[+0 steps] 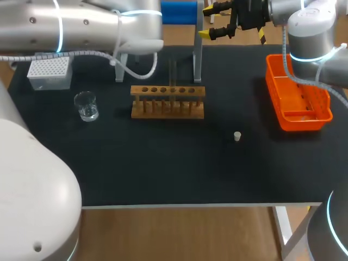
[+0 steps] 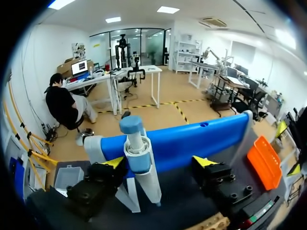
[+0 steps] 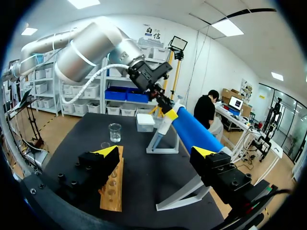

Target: Invert the test tube, pick up the pipette, mount the tip to pipette, aspirate from beaker and dispense into the tube, eject the tip, return the pipette, and cap with the stopper.

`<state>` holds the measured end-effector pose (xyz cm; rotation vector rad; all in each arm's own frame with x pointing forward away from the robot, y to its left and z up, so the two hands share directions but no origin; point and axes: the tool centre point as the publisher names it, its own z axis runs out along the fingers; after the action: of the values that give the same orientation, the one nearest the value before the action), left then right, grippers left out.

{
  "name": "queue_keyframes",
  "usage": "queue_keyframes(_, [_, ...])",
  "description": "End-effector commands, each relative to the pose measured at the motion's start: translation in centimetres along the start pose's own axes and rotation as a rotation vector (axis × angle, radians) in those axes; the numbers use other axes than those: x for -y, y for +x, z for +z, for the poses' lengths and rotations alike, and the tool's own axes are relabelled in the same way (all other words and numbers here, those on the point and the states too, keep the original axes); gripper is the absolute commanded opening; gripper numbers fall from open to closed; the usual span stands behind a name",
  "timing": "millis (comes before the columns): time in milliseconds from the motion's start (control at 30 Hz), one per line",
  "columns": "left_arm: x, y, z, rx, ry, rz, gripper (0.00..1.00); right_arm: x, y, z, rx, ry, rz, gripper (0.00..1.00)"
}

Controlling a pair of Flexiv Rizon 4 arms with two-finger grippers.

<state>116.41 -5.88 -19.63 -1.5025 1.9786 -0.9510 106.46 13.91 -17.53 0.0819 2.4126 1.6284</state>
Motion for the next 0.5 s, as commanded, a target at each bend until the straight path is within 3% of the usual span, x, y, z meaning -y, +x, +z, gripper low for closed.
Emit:
queue_keyframes(33, [-0.4,0.4,-1.0,-0.001,0.011,-0.003,1.00,-0.1,-0.1,-0.1,-0.003,0.003,0.001,1.00])
queue_keyframes(300, [-1.0,1.5,-4.4,-0.046,0.041,-0.018,1.00,-0.1,-0.1,-0.1,-0.003,0.003,0.001,1.00])
queue_keyframes(500, [-1.7,3.4,-7.8,-0.201,0.149,0.067,1.00,-0.1,-0.1,-0.1,-0.003,0.003,0.001,1.00])
